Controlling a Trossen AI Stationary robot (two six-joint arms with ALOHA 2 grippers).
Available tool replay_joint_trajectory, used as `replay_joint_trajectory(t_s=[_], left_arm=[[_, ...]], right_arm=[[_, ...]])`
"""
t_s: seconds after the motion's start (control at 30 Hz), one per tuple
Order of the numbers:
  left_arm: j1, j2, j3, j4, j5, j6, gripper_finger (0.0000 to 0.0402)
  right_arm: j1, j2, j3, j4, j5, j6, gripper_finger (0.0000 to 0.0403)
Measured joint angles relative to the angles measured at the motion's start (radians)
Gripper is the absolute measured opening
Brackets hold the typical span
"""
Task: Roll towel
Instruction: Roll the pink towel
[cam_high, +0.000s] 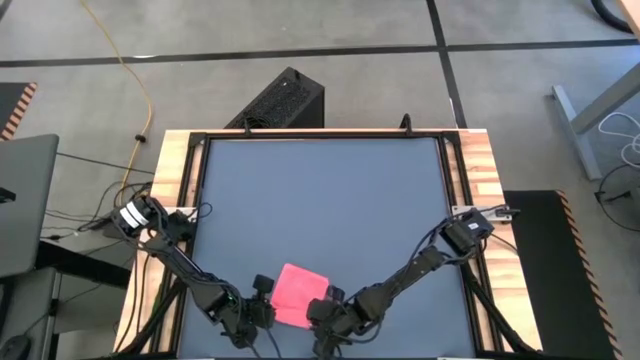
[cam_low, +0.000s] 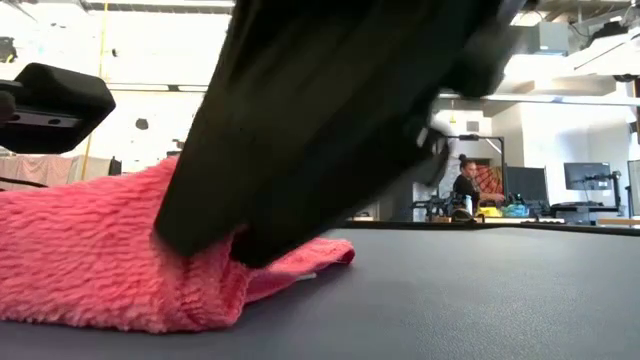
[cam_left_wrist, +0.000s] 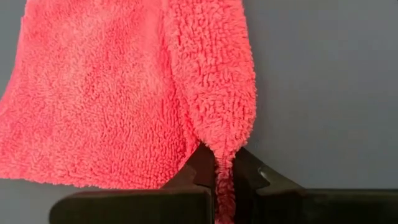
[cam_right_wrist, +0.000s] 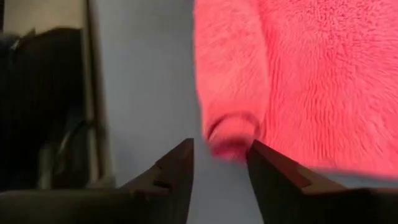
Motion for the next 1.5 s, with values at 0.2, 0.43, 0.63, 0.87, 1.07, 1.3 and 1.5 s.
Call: replay_joint_trajectory(t_s=[0.2,0.43,0.63,0.87,1.07,1.3,1.5], left_arm=[[0.018,0.002,0.04,-0.057,0.039,0.016,0.0002],[0.046,0.003,0.08,-0.1,0.065,0.068,0.0001],[0.063,0.003,0.081,-0.115,0.082,0.078,0.0001],[0.065,0.003,0.081,-0.116,0.078,0.097,0.0],[0.065,0.003,0.081,-0.116,0.076,0.097,0.0],[0.065,0.003,0.081,-0.115,0.075,0.092,0.0],[0.066,0.003,0.081,-0.116,0.076,0.089,0.0]], right_arm=[[0.024,-0.042,0.001,-0.109,0.0,-0.096,0.0212],[0.028,-0.045,0.059,-0.073,0.082,-0.34,0.0218],[0.011,-0.033,0.077,-0.089,0.113,-0.364,0.0215],[0.004,0.011,0.078,-0.088,0.124,-0.349,0.0215],[0.005,0.017,0.079,-0.085,0.135,-0.313,0.0214],[0.009,0.034,0.08,-0.079,0.143,-0.27,0.0199],[0.015,0.033,0.08,-0.053,0.142,-0.258,0.0131]])
